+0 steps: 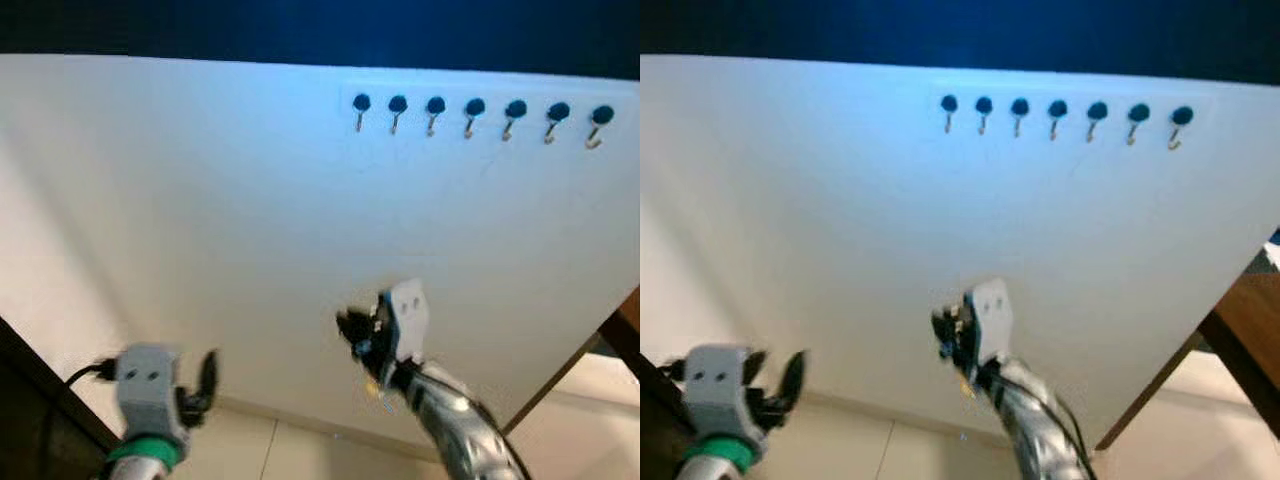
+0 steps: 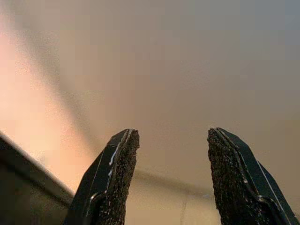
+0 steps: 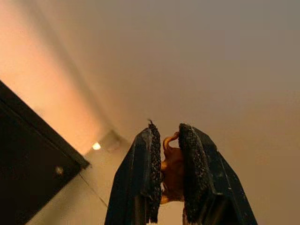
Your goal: Hang keys on a hook
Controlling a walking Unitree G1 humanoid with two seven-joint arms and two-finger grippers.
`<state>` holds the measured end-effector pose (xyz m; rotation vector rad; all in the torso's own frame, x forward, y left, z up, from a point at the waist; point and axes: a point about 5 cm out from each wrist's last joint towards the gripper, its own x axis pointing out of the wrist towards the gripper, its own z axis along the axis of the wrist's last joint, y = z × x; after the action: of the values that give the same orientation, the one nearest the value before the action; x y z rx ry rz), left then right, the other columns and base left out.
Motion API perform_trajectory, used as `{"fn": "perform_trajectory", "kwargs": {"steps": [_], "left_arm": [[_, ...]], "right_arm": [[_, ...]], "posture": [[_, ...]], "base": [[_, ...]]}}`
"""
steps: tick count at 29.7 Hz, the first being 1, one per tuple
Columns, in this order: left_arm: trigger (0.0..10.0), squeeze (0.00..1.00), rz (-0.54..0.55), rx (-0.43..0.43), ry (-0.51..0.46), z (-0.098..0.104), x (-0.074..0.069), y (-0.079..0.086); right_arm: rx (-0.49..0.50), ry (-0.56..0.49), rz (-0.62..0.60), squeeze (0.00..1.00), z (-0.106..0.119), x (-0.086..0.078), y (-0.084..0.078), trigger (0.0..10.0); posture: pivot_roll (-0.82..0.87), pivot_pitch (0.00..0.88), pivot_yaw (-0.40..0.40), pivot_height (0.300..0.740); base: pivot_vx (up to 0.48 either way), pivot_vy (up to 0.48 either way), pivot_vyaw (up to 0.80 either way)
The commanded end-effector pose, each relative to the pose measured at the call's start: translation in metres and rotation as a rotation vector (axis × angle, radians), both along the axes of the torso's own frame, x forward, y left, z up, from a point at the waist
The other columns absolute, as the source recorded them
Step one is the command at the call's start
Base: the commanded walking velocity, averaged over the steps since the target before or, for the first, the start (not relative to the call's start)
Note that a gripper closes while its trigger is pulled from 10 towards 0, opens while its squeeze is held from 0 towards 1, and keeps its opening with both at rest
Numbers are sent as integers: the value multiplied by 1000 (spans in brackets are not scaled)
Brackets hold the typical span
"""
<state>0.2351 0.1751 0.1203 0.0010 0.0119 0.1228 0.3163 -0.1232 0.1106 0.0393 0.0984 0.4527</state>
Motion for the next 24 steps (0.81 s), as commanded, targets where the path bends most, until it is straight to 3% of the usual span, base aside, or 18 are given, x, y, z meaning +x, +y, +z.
{"fn": "perform_trajectory", "kwargs": {"steps": [1,6,15,24], "left_arm": [[10000,0,11,42,32,-7,-2,-2],[10000,0,28,59,29,-8,1,-5],[10000,0,48,46,-11,-5,1,-6],[10000,0,30,33,-47,-1,2,-13]], "right_arm": [[13,-27,-114,0,-5,-10,-8,10000],[31,-70,-245,0,-2,-21,-22,10000],[15,-102,-247,0,3,-25,-26,10000],[9,-97,-214,0,2,-28,-21,10000]], "posture": [[-145,60,113,740],[-157,46,118,740],[-160,27,121,740],[-171,0,126,740]], "base": [[0,0,0],[0,0,0],[0,0,0],[0,0,-800]]}}
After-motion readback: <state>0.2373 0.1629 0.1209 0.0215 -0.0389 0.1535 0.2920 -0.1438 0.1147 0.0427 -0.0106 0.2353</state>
